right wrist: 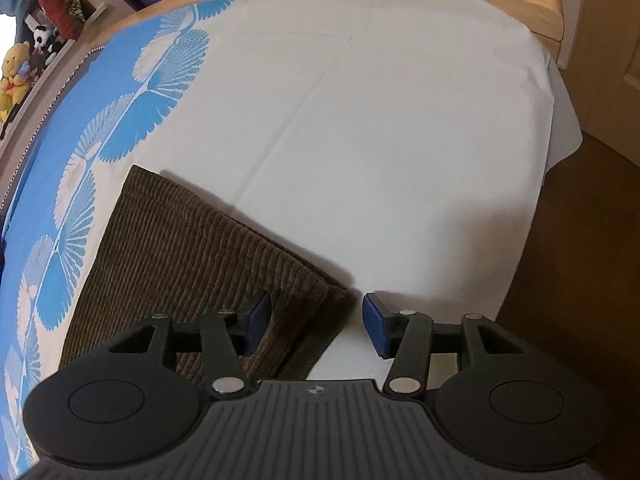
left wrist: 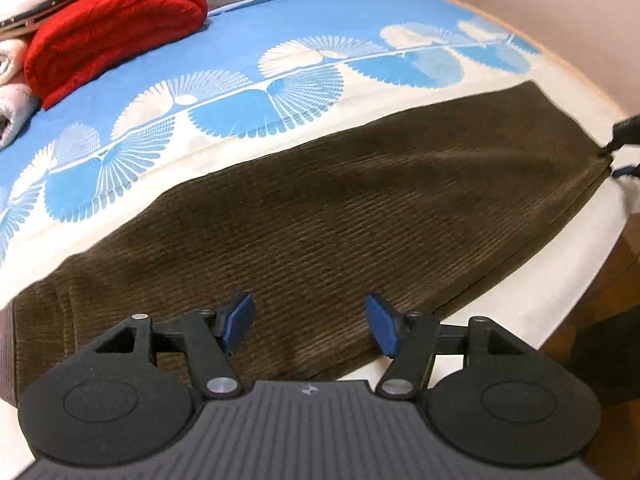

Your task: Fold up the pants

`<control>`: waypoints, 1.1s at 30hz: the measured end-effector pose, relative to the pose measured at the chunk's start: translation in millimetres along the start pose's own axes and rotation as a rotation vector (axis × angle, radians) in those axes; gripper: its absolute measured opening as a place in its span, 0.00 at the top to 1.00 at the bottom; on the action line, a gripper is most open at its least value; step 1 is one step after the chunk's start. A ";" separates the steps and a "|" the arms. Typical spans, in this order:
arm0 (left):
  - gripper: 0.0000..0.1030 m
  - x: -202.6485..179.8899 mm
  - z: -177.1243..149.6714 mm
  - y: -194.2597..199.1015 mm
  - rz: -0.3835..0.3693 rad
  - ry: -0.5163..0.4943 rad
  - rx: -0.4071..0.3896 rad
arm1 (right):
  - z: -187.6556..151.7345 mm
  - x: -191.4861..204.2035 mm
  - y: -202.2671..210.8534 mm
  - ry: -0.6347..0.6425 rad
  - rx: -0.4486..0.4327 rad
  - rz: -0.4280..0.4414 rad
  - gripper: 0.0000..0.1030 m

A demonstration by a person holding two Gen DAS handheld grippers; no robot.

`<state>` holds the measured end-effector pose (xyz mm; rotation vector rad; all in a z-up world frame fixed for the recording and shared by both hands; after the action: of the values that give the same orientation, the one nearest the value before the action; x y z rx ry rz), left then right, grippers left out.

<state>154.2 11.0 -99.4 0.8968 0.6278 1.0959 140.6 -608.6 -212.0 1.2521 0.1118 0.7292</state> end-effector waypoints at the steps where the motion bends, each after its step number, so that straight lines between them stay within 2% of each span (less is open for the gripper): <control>1: 0.34 -0.3 0.5 -2.2 0.007 -0.007 -0.001 | 0.3 1.8 -0.8 -0.001 -0.003 0.004 0.49; 5: 0.34 4.0 -0.5 -9.5 -0.004 0.021 0.021 | -0.7 7.7 -5.5 0.013 -0.010 -0.020 0.49; 9: 0.34 12.7 -3.8 -7.6 -0.001 0.036 0.025 | 0.3 8.3 -4.0 0.024 -0.023 -0.041 0.68; 14: 0.34 19.3 2.7 -3.4 -0.004 0.058 0.002 | 4.9 17.2 15.8 0.004 -0.069 -0.022 0.74; 17: 0.34 27.1 2.6 -0.3 0.003 0.081 0.003 | 5.2 50.6 49.3 0.120 -0.182 -0.027 0.76; 19: 0.34 32.7 1.1 2.9 0.007 0.100 0.002 | -1.9 90.5 82.3 0.257 -0.296 0.001 0.78; 21: 0.34 39.2 -1.3 5.9 0.014 0.121 0.005 | -23.1 140.8 121.8 0.426 -0.434 0.056 0.80; 23: 0.34 45.6 -3.1 9.9 0.020 0.135 0.002 | -65.0 194.8 161.0 0.601 -0.560 0.147 0.80; 25: 0.34 53.0 -5.3 13.7 0.029 0.149 -0.005 | -117.6 239.7 188.8 0.753 -0.635 0.258 0.80; 28: 0.34 65.6 -11.1 18.8 0.046 0.174 -0.009 | -205.0 290.9 209.1 0.948 -0.647 0.431 0.80; 30: 0.34 74.0 -17.0 21.3 0.055 0.192 -0.006 | -269.8 317.3 208.9 1.097 -0.579 0.549 0.80; 33: 0.34 83.9 -26.1 22.2 0.064 0.206 0.014 | -369.7 336.0 181.3 1.406 -0.335 0.657 0.79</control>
<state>151.9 101.5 -94.1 0.8265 0.7810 1.2535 151.1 -95.6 -73.6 0.2283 0.7048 2.0097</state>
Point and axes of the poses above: each gripper's, at about its wrist camera, not at the fingertips, and y roughly against the way its jaws point, x to its left, z to its top, the point moved 9 cm from there along -y, roughly the way its jaws point, and after that the axes turned 5 degrees about -z, right-handed, at the moved point
